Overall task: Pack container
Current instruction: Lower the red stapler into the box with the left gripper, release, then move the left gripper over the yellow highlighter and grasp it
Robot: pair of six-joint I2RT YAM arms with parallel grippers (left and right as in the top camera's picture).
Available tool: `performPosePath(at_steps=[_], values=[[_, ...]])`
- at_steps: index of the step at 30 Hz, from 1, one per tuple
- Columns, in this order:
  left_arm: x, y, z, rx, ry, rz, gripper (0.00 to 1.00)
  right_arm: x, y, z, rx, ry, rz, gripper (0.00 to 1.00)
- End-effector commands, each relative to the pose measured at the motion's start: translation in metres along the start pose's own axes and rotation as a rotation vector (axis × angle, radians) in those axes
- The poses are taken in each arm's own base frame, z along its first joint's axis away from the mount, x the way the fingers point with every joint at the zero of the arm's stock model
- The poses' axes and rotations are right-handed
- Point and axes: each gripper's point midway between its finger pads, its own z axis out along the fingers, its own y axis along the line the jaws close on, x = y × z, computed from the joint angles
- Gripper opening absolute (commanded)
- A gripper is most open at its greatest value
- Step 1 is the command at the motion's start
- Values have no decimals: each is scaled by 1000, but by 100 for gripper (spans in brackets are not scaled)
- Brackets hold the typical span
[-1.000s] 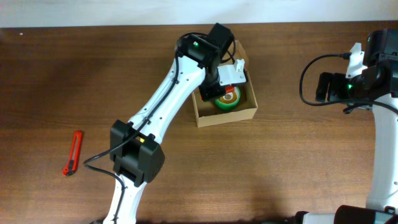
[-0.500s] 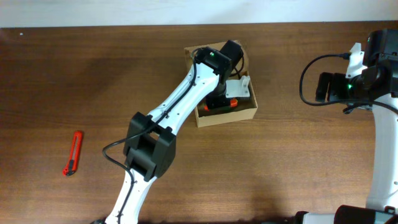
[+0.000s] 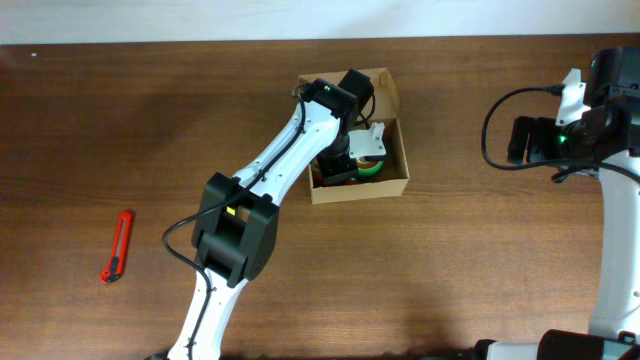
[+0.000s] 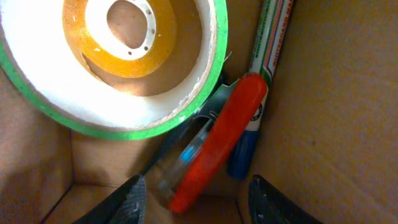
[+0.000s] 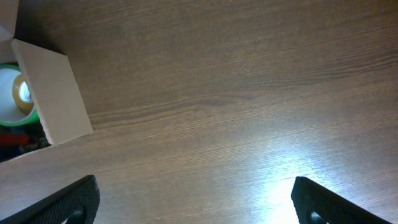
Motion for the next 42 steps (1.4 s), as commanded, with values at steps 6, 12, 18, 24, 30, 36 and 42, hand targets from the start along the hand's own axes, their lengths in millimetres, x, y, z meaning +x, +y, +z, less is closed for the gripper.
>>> performPosePath(at_steps=[6,12,18,24,30,36,42], values=[[-42,40,-97,-219,-211,-154,52,1,-1,2,-4,7,14,99],[17,69,-232,-581,-291,-499,52,1,-1,2,-4,7,14,99],[153,86,-287,-683,-335,-931,52,1,-1,2,-5,7,14,99],[221,44,-202,-582,-267,-1085,57,1,2,2,-20,7,14,99],[235,-9,-96,-248,-127,-1281,49,1,2,2,-20,7,14,99],[246,-62,-16,-26,39,-1325,48,1,2,2,-19,7,14,99],[250,-49,19,-70,16,-1317,49,1,2,2,-19,7,14,99]])
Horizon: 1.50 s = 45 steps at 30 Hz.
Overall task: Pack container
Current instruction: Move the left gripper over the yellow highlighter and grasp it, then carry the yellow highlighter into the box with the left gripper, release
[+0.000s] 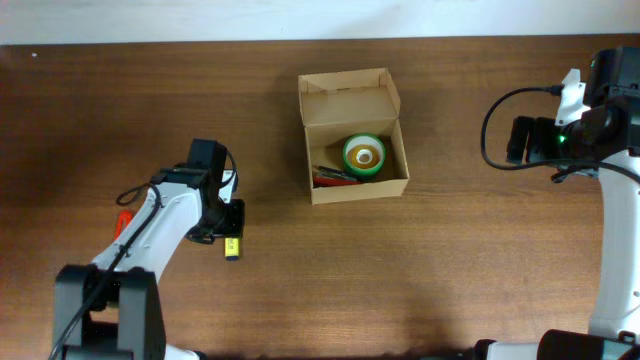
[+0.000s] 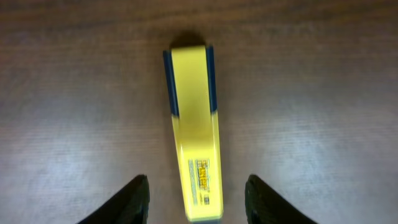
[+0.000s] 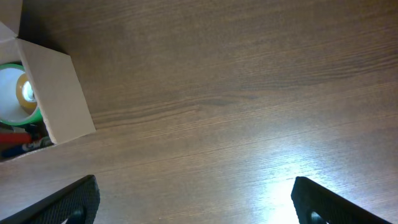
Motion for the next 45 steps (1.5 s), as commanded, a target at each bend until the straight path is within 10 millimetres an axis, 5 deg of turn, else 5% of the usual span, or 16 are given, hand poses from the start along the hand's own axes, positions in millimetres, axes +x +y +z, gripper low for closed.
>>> performPosePath(at_steps=[1,9,14,21,28,36,39,45], values=[[1,1,17,0,27,-9,49,1,0,2,-11,6,13,99],[0,3,48,-6,74,-13,49,1,0,2,-11,6,13,99],[-3,3,54,-8,69,-12,17,1,0,2,-11,6,13,99],[-24,-1,44,3,16,-1,2,1,0,2,-11,6,13,99],[-86,-23,-18,-35,-105,252,2,1,0,2,-11,6,13,99],[-157,-62,-145,-77,-355,560,1,1,0,2,-11,6,13,99],[-168,-86,-187,-26,-455,702,1,1,0,2,-11,6,13,99],[-162,-130,-201,38,-489,944,1,1,0,2,-11,6,13,99]])
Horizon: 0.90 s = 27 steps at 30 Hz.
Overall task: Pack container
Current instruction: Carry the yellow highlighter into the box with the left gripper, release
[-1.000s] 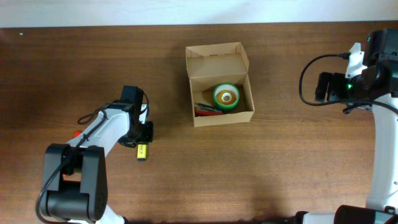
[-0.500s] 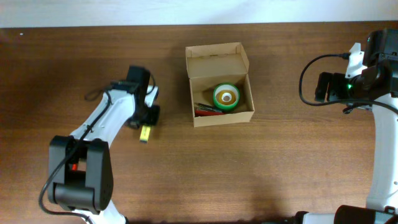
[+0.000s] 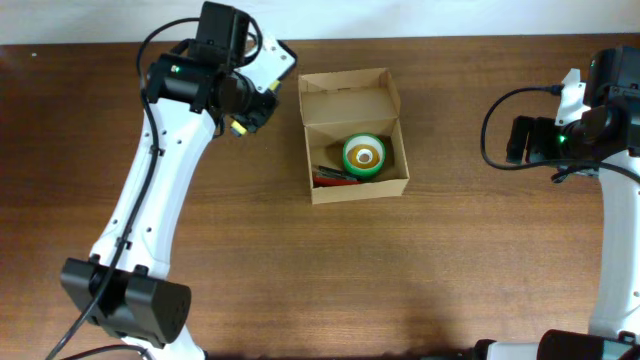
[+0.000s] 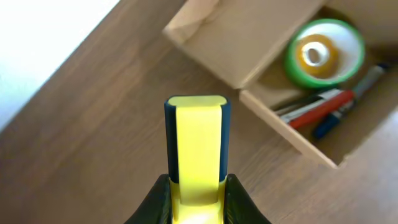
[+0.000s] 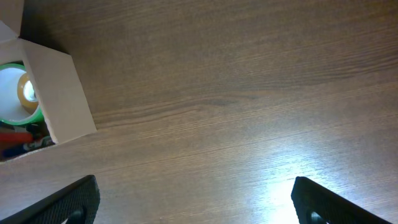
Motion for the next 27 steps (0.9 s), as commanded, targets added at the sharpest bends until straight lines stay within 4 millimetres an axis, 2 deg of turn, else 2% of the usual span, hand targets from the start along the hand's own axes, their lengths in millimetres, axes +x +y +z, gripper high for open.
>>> performPosePath(at_steps=[1,6,12,17,27], values=[[-17,-29,11,85,-26,186,1,1,0,2,-8,6,14,99],[-32,-89,43,169,11,389,1,2,0,2,-8,10,14,99],[-21,-136,84,214,142,559,1,4,3,2,-27,19,14,99],[-7,-153,103,267,201,628,1,5,6,1,-45,24,14,99],[-11,-162,105,267,186,689,1,6,7,1,-50,26,15,99]])
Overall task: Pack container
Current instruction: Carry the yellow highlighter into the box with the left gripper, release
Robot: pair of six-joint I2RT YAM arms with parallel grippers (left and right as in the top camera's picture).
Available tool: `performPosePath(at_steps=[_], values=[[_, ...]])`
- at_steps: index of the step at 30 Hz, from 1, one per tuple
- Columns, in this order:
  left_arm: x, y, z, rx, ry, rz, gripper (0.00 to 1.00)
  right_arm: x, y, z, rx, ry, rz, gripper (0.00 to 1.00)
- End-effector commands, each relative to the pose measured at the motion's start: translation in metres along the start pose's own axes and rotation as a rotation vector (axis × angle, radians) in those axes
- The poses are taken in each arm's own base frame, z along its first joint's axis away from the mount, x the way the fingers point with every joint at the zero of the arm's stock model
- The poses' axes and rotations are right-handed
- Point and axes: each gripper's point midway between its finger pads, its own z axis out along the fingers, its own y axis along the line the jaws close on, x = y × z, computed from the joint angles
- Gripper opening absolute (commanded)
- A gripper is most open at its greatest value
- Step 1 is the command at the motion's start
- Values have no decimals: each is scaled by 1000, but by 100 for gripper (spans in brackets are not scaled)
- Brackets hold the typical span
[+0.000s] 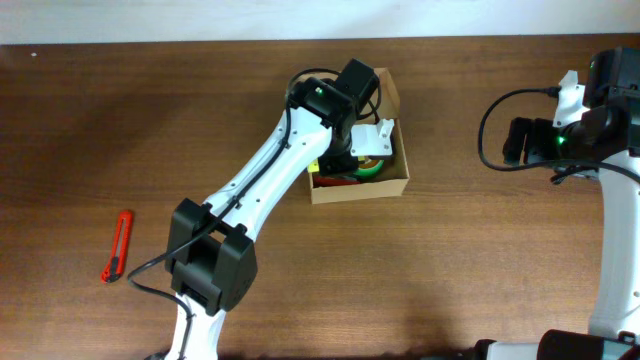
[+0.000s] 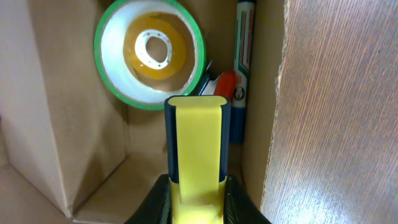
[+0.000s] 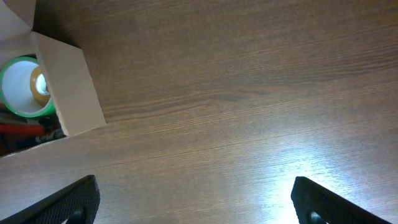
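An open cardboard box [image 1: 395, 187] stands at the table's middle back. My left gripper [image 2: 196, 202] hangs inside it, shut on a yellow and blue stapler [image 2: 196, 149]. Below the stapler lie a green-rimmed tape roll [image 2: 149, 53], a marker [image 2: 244, 56] and a red-handled tool [image 2: 225, 84]. In the overhead view my left arm [image 1: 290, 160] covers most of the box. My right gripper [image 3: 196, 205] is open over bare table far to the right, with the box's corner [image 3: 62, 93] at its view's left.
A red utility knife [image 1: 118, 246] lies on the table at the far left. The box's flaps [image 1: 385, 90] stand up at its back. The right arm's base and cable [image 1: 560, 130] occupy the right edge.
My left gripper, still shut on the stapler, has gone from left of the box at the table's back to inside the box, above the tape roll and marker. The right arm shifted slightly.
At first my left gripper was open inside the box over the tape and red tool. Then it stood open over the yellow stapler on the table at the left. Then it held the stapler up near the box, and now holds it within the box.
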Motion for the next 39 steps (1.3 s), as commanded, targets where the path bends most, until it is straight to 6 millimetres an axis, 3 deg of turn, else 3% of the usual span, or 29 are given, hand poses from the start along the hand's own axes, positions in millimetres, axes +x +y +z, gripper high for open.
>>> performPosePath(at_steps=[1,6,12,22,28,39], values=[[-14,0,-1,-19,-18,71,1,1,1,2,-16,7,14,99],[-26,-1,0,-41,-39,94,1,1,3,2,-26,8,14,99],[-24,6,21,-53,-5,100,1,4,3,2,-26,19,15,99],[-30,36,31,-128,-60,77,1,7,3,1,-26,29,15,99],[-26,31,53,-83,-37,22,1,7,3,1,-26,29,15,99],[-30,15,56,-9,-62,-49,1,5,3,1,-25,25,15,99]])
